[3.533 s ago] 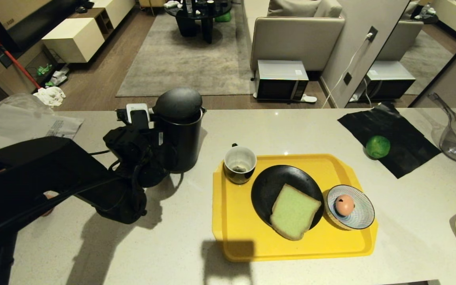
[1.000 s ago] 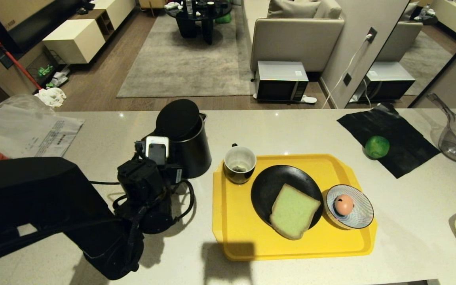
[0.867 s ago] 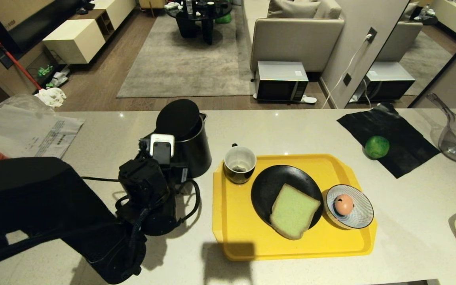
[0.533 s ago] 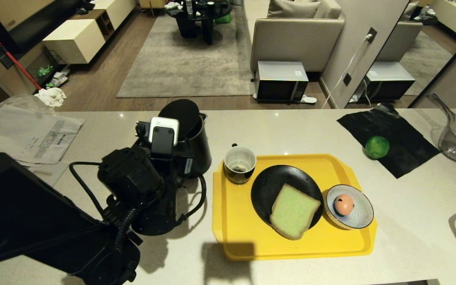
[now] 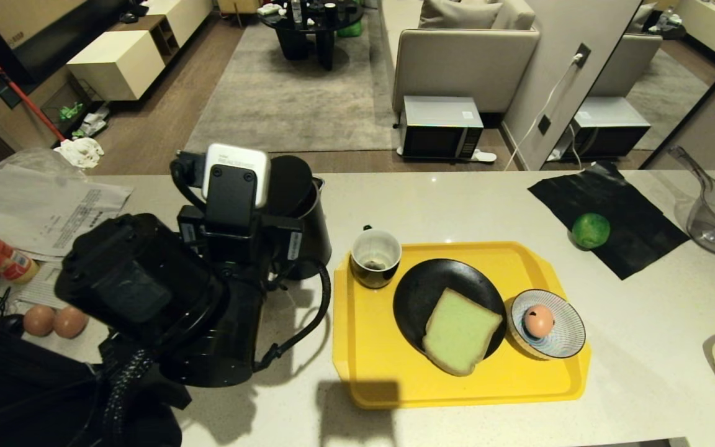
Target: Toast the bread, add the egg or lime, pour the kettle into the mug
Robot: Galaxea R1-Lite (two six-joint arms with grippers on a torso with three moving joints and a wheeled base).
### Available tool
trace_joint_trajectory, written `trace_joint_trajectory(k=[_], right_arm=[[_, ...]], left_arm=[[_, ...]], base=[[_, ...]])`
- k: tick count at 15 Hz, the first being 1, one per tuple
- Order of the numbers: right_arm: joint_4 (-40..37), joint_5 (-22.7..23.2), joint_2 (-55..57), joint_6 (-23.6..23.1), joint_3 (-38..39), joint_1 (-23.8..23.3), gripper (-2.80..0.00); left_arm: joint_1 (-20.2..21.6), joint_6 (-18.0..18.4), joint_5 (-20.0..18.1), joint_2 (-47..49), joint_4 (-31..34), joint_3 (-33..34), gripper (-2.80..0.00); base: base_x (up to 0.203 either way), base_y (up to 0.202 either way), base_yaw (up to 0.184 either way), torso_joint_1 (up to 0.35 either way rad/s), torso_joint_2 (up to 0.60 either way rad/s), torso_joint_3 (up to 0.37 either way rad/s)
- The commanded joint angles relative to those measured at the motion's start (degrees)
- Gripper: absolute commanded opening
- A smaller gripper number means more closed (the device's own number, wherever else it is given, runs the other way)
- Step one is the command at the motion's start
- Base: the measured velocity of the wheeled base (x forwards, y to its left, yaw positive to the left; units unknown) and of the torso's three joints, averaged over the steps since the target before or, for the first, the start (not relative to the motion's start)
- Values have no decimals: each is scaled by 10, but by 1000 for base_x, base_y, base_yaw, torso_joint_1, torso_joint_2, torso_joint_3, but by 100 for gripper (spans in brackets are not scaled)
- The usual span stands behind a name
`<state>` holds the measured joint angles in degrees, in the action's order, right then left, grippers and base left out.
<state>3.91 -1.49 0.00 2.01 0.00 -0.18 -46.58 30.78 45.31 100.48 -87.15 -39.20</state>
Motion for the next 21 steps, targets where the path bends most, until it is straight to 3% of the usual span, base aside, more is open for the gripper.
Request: trace_joint_trajectory(k=[1, 3, 5, 8, 9, 10, 11, 13, 14, 15, 17, 19, 21], right_arm=[[0, 0, 1, 1, 15, 0, -280], [0, 0, 1, 1, 15, 0, -280], [0, 0, 1, 1, 15, 0, -280], [0, 0, 1, 1, 15, 0, -280], [0, 0, 1, 0, 15, 0, -280], [0, 0, 1, 1, 15, 0, -280], [0, 0, 1, 1, 15, 0, -280], [0, 0, 1, 1, 15, 0, -280], [0, 0, 1, 1, 15, 0, -280], [0, 0, 1, 1, 15, 0, -280], [0, 0, 1, 1, 15, 0, -280], [0, 0, 1, 1, 15, 0, -280], [0, 0, 1, 1, 15, 0, -280]], left_arm=[[2, 9, 2, -49, 16, 10, -280], [8, 12, -1, -91, 78, 14, -280], [14, 10, -4, -158, 187, 17, -280], [37, -1, -14, -263, 445, 17, -280], [50, -8, -32, -301, 551, 18, -280], [76, -20, -83, -345, 672, 18, -280], [112, -33, -177, -378, 759, 19, -280], [228, -47, -387, -440, 843, 31, -280], [300, -47, -455, -483, 865, 49, -280], [354, -47, -496, -539, 881, 72, -280], [424, -55, -539, -644, 901, 120, -280], [456, -72, -562, -721, 911, 170, -280], [463, -83, -573, -773, 908, 218, -280]], base=[[0, 0, 0, 0, 0, 0], [0, 0, 0, 0, 0, 0], [0, 0, 0, 0, 0, 0], [0, 0, 0, 0, 0, 0], [0, 0, 0, 0, 0, 0], [0, 0, 0, 0, 0, 0], [0, 0, 0, 0, 0, 0], [0, 0, 0, 0, 0, 0], [0, 0, 0, 0, 0, 0], [0, 0, 0, 0, 0, 0], [0, 0, 0, 0, 0, 0], [0, 0, 0, 0, 0, 0], [0, 0, 0, 0, 0, 0]])
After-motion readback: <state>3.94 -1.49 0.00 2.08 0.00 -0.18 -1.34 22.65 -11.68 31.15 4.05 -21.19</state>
